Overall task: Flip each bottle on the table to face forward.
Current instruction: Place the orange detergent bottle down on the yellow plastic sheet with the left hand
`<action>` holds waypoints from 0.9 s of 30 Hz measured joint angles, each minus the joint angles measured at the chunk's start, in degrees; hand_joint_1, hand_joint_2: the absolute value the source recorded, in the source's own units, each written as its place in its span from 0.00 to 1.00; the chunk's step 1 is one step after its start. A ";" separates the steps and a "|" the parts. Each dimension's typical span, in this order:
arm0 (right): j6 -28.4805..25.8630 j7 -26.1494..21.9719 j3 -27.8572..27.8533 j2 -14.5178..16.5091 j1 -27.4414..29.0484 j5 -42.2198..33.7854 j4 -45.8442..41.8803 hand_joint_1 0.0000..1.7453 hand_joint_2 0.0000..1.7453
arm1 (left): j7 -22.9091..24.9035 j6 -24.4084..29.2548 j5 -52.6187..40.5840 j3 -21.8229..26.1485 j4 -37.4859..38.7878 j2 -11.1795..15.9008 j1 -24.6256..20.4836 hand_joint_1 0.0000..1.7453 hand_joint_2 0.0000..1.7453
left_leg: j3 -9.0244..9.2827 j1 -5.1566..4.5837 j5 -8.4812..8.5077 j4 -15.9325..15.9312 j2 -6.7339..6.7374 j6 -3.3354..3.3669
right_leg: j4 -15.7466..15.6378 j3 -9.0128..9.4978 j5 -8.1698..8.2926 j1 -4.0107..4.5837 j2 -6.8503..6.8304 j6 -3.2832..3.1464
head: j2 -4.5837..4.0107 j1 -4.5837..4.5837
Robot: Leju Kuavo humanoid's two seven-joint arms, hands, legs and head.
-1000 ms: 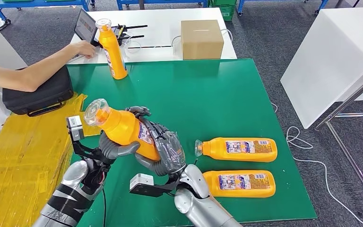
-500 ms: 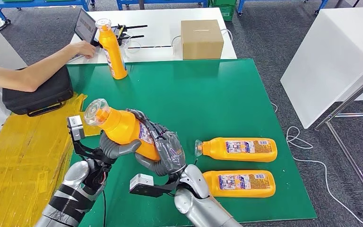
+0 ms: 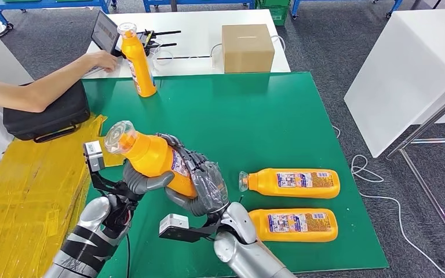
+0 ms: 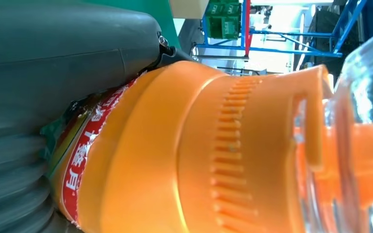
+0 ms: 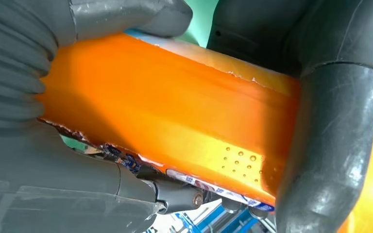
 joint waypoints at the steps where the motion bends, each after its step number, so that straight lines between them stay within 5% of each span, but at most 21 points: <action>1: -0.29 -0.05 -0.05 -0.14 0.29 0.04 -0.64 0.00 1.00 | -0.04 0.33 -0.07 0.00 -0.06 -0.02 0.00 1.00 1.00 | 0.00 0.00 0.00 0.00 0.00 0.00 | 0.00 0.00 0.00 0.00 0.00 0.00 | 0.00 0.00; 12: -0.08 0.80 -0.51 -3.49 4.15 0.00 -12.66 0.00 1.00 | -1.29 3.50 -3.71 0.95 -2.23 -0.45 0.37 1.00 1.00 | -0.04 0.00 -0.01 0.00 -0.02 0.01 | -0.01 0.00 0.00 -0.03 -0.01 0.00 | 0.00 0.01; 20: 0.64 -2.09 -0.96 -5.76 6.26 -4.74 -22.25 0.00 1.00 | -1.90 20.04 -19.17 5.56 -1.74 0.71 -2.10 1.00 1.00 | -0.05 0.02 0.02 0.00 -0.11 -0.06 | 0.01 -0.07 0.00 0.12 -0.08 -0.02 | 0.00 0.01; 27: 1.07 -2.37 -0.95 -7.27 7.04 -5.32 -27.44 0.00 1.00 | -1.83 22.35 -21.73 7.28 0.20 1.15 -4.61 1.00 1.00 | -0.14 0.03 0.07 0.00 -0.27 -0.11 | 0.02 -0.07 -0.01 0.12 -0.23 -0.02 | 0.00 0.00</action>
